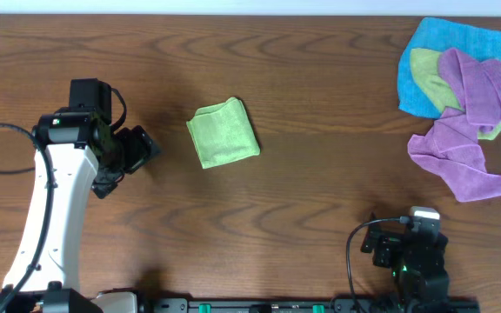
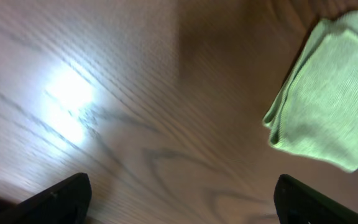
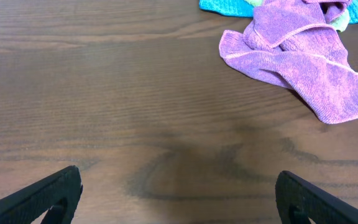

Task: Fold the cloth
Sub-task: 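Move the left gripper to the folded green cloth and grasp it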

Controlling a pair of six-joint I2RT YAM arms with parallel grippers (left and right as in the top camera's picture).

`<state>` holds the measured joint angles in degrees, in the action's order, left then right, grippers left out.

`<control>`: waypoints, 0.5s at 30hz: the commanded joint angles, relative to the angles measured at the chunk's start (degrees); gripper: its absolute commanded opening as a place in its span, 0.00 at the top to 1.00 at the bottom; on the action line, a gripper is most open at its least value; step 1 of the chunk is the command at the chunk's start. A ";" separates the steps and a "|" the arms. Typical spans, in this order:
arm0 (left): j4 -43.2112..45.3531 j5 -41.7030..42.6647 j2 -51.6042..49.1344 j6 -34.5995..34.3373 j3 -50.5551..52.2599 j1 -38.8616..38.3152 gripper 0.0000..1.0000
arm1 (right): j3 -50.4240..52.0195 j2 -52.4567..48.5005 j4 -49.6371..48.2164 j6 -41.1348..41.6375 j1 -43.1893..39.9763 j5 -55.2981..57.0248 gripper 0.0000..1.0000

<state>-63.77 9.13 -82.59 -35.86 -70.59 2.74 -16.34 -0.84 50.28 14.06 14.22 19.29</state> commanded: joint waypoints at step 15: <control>31.67 -17.49 9.44 -76.06 11.98 -34.77 0.05 | 0.26 0.48 0.13 0.70 0.81 0.15 0.01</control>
<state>-34.98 -1.72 -71.29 -95.02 -63.51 -27.59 -16.34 -0.84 50.28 14.06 14.22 19.27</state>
